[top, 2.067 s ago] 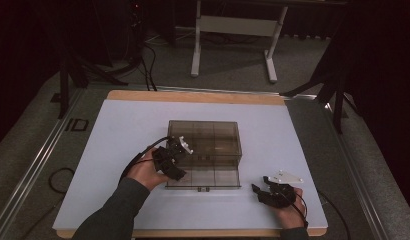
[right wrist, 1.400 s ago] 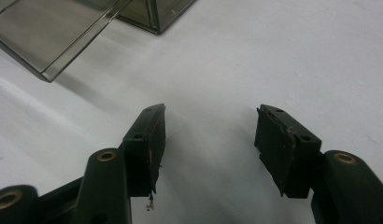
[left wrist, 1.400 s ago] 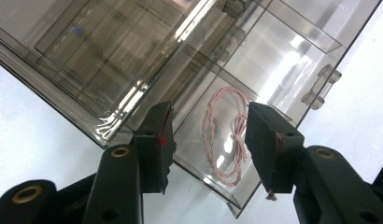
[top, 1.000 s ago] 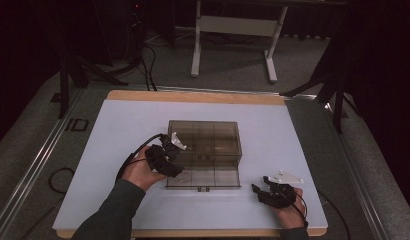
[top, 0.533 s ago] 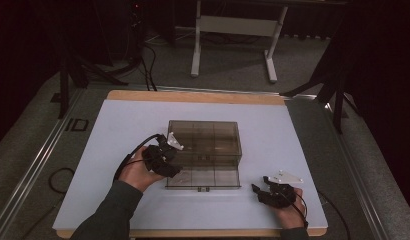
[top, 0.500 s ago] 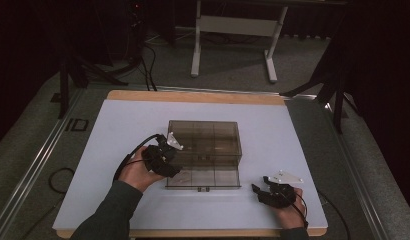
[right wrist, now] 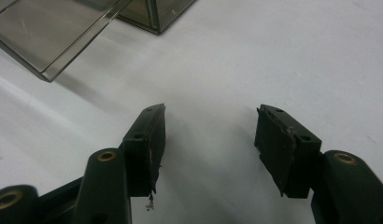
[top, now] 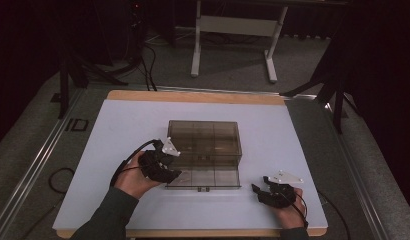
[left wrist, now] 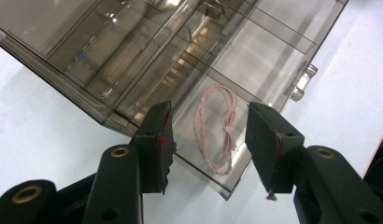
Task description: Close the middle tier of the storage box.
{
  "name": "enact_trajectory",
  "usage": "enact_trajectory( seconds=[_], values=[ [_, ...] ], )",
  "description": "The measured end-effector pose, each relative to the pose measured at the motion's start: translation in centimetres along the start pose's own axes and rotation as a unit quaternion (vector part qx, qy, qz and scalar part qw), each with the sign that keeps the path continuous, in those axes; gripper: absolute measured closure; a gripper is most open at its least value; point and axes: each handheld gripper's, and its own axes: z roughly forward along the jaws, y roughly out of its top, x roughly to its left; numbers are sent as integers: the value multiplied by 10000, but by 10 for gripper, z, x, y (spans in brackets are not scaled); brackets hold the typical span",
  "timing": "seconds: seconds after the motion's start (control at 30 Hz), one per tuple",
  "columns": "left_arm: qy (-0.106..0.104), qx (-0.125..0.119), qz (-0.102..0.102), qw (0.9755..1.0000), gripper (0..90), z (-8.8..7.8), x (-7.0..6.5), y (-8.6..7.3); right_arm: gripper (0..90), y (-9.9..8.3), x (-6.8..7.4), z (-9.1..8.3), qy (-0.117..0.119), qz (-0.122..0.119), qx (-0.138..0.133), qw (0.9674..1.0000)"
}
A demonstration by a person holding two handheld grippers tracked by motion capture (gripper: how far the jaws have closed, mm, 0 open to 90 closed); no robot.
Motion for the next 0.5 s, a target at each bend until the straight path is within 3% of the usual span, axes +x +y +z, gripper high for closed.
enact_trajectory(
  seconds=[0.27, 0.3, 0.5],
  values=[
    [-81, 26, 165, 9998, 539, 0, -8, 1, 426, 0, 0, 0, 2, 2, -4, 10000],
    [-122, 42, 259, 9996, 539, 1, -12, 1, 426, 0, 0, 0, 2, 2, -4, 10000],
    [-140, 82, 421, 9990, 601, 1, -18, 1, 426, 0, 0, 0, 1, 8, 0, 10000]
  ],
)
